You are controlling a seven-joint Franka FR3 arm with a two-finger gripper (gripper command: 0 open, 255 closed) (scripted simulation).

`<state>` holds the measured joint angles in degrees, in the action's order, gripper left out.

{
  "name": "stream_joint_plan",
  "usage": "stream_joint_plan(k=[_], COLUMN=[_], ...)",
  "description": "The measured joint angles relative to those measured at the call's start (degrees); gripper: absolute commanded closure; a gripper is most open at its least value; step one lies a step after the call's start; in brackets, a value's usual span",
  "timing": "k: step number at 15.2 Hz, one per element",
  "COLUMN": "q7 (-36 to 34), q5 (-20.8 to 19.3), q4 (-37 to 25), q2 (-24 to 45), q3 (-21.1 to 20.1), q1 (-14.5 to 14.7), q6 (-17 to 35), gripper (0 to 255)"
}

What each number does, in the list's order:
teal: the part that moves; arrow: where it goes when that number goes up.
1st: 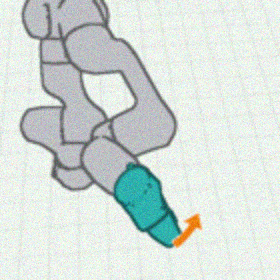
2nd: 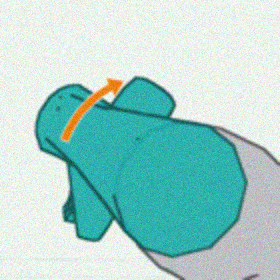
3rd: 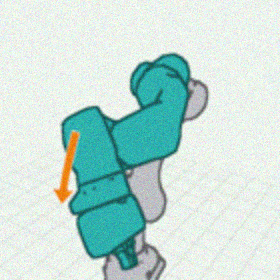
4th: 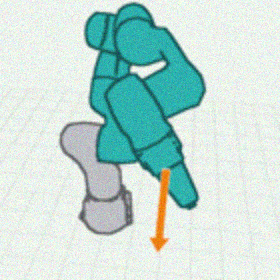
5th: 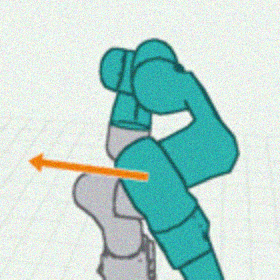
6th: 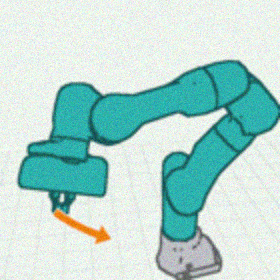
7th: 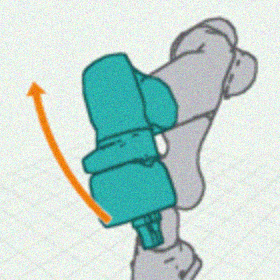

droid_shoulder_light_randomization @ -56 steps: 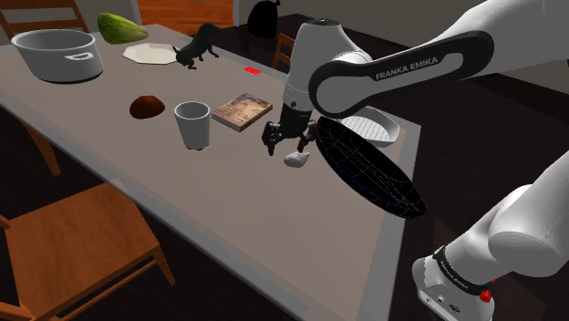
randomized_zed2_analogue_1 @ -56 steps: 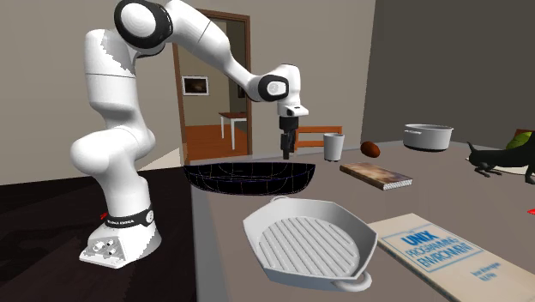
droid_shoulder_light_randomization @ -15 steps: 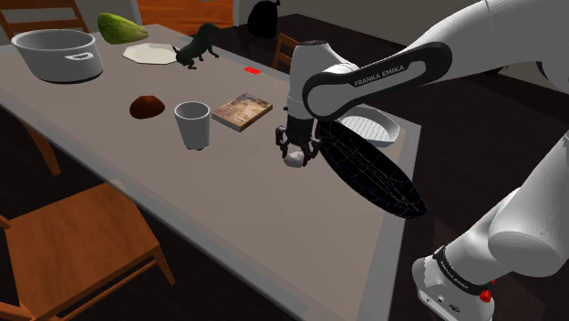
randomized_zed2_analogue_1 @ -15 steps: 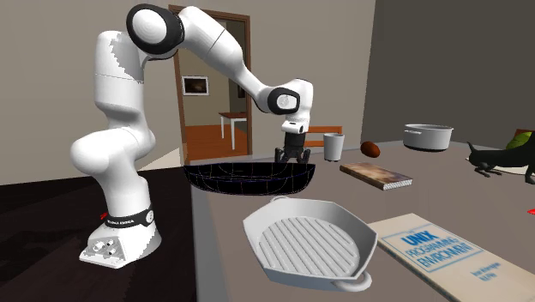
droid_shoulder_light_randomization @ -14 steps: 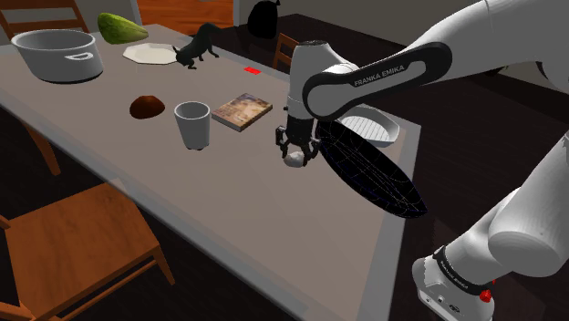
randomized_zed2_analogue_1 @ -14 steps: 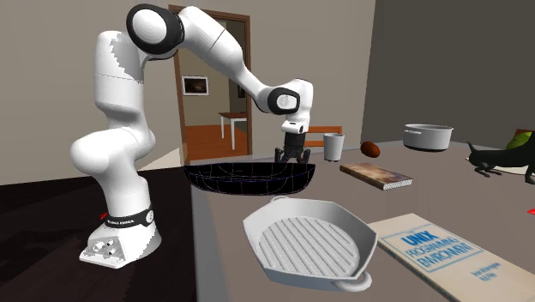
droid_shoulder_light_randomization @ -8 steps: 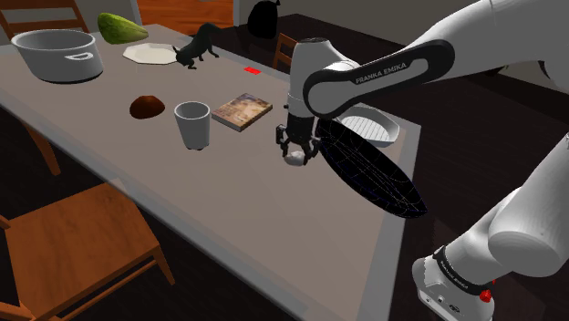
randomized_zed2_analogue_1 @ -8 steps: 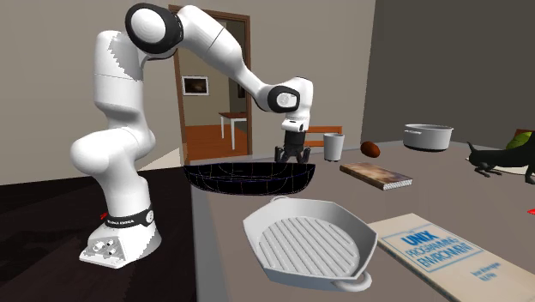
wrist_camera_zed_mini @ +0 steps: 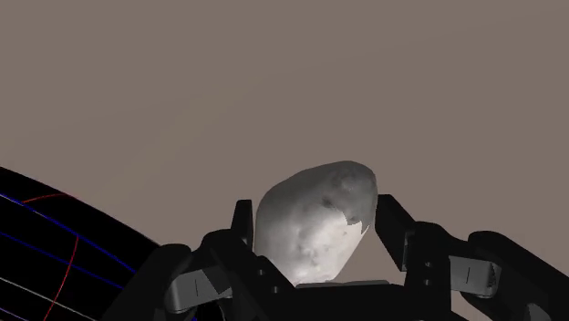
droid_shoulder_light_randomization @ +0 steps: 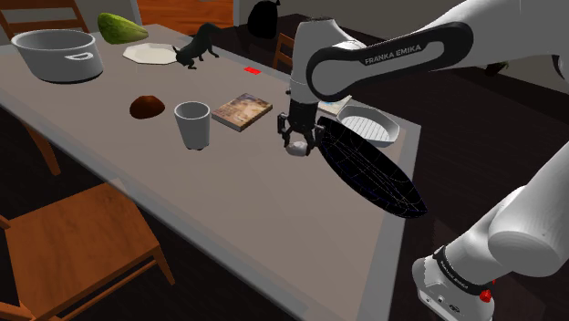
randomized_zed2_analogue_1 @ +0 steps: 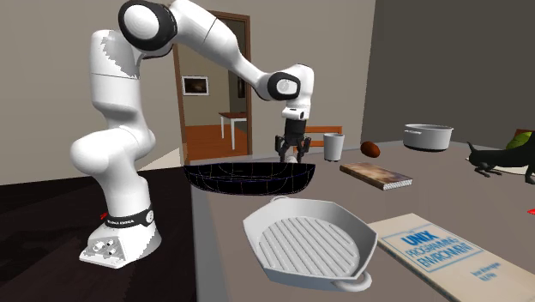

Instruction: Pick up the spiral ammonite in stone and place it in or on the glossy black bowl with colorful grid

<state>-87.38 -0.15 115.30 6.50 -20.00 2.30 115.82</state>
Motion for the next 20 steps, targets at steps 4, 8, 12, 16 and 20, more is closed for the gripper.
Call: stream_joint_plan(k=[4, 8, 12, 16, 20], q7=[0.4, 0.6, 0.6, 0.7, 0.7], q5=[0.5, 0.9, 1.1, 1.2, 1.4], q4=[-1.5, -3.4, -5.8, -8.4, -10.9], q2=[-1.5, -2.6, -3.1, -3.6, -4.1], q3=[0.0, 0.0, 0.0, 0.0, 0.0], q1=[-0.2, -0.3, -0.3, -0.3, -0.4], q6=[-2.9, -5.9, -8.7, -11.8, -14.8], gripper=[255, 255, 255, 255, 255])
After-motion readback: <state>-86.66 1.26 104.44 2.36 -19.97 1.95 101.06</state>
